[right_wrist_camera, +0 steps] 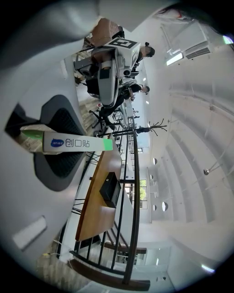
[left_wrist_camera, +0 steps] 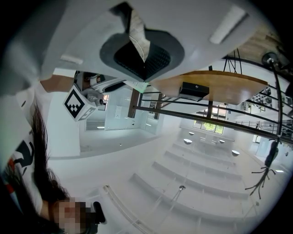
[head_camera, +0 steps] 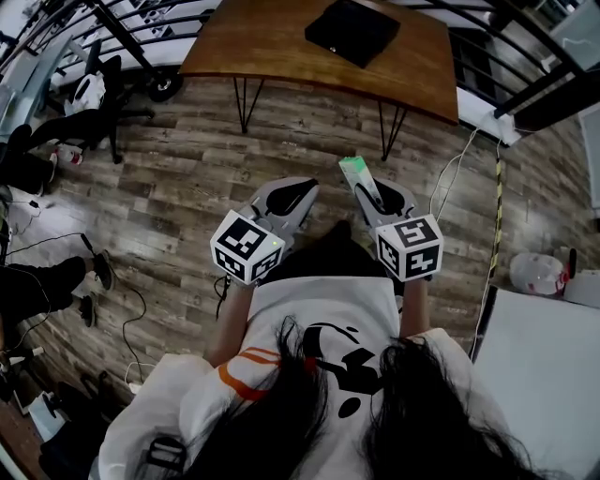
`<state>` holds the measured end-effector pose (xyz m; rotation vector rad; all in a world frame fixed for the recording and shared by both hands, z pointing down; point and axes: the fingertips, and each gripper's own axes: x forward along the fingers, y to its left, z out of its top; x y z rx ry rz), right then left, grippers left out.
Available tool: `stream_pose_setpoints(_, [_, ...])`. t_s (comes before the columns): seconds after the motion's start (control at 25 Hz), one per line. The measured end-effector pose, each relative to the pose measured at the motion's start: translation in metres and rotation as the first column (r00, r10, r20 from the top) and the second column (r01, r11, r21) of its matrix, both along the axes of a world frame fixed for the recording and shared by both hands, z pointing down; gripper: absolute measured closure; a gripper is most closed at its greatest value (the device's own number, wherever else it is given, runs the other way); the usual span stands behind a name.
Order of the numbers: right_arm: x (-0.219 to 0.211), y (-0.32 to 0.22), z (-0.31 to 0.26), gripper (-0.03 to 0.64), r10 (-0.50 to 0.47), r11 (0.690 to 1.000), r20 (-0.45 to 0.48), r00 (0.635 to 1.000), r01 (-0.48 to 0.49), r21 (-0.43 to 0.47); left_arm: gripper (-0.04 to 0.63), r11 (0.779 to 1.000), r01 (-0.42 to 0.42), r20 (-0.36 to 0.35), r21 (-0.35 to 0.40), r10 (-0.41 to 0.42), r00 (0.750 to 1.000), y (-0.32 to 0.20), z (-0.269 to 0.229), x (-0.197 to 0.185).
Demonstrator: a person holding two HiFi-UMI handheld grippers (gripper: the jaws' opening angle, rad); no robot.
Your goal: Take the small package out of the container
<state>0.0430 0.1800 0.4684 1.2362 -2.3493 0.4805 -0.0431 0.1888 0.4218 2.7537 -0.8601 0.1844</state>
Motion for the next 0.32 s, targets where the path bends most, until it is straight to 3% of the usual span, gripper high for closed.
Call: stream_pose_setpoints(0.32, [0.0028, -0.0049, 0.002, 0.499, 0.0, 1.0, -0.005, 1.0, 0.0, -0.001, 0.595, 1.0, 0.012, 0.0, -0.003, -0.012, 1.0, -0.0053, 0.0025, -0.0035])
